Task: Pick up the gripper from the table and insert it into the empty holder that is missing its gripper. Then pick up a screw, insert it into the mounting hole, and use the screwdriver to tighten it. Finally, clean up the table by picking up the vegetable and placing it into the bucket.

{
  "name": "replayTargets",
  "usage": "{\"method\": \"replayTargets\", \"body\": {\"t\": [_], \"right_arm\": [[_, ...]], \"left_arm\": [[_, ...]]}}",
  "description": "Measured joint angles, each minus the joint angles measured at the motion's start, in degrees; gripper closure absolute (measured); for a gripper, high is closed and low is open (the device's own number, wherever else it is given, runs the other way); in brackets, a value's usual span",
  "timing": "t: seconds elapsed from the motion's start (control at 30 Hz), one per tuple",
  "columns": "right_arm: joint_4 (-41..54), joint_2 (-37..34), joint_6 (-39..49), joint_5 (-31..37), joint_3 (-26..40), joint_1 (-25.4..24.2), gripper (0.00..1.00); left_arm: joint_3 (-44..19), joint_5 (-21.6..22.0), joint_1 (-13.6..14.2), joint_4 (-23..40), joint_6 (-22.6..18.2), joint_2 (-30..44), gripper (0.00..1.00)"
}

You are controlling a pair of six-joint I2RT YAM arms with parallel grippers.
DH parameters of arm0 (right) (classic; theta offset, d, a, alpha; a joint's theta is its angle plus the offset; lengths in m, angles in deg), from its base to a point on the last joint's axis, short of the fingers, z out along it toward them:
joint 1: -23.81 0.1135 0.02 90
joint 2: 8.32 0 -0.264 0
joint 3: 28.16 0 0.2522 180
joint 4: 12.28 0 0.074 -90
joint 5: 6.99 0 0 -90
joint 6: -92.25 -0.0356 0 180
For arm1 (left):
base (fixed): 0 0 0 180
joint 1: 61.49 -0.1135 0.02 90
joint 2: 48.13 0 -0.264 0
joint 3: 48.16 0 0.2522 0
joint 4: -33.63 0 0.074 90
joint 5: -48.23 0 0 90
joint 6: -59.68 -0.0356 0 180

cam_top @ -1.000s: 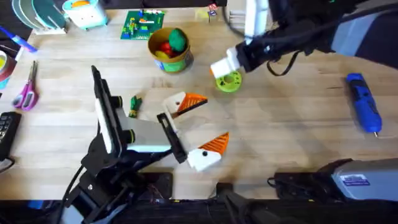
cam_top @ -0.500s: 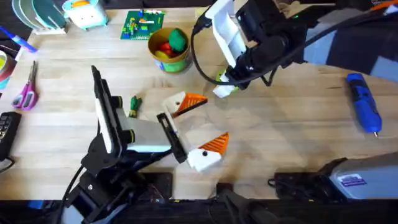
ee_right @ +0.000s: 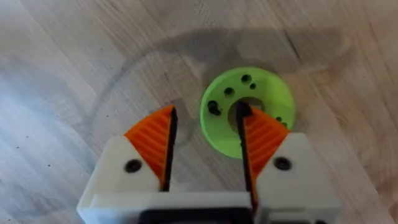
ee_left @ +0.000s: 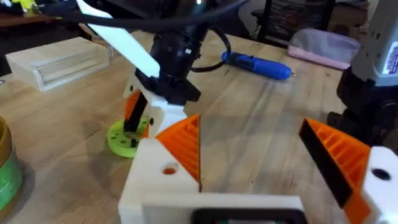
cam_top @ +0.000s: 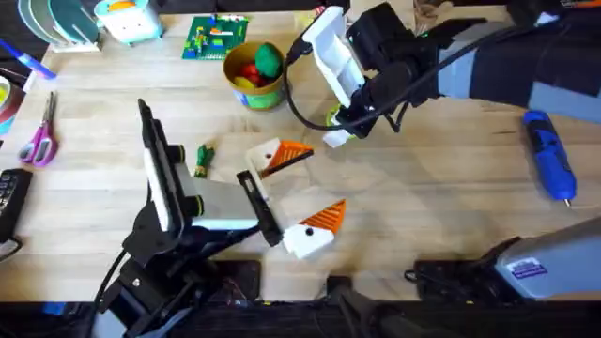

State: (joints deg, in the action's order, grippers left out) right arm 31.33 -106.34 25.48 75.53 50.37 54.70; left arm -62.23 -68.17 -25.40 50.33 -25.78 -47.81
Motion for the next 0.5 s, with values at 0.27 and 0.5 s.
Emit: {"method": "replayTargets", "body": {"t": [0.27,0.5], "right_arm": [[-1.7,-0.1,0.7,0.2,0.0,0.6,0.517],[-1.7,-1.4,1.1,0.2,0.0,0.6,0.650]], "left_arm": [[0.0,0.0,0.0,0.0,0.0,0.0,0.008],[0.0,0.0,0.0,0.0,0.0,0.0,0.008]]}}
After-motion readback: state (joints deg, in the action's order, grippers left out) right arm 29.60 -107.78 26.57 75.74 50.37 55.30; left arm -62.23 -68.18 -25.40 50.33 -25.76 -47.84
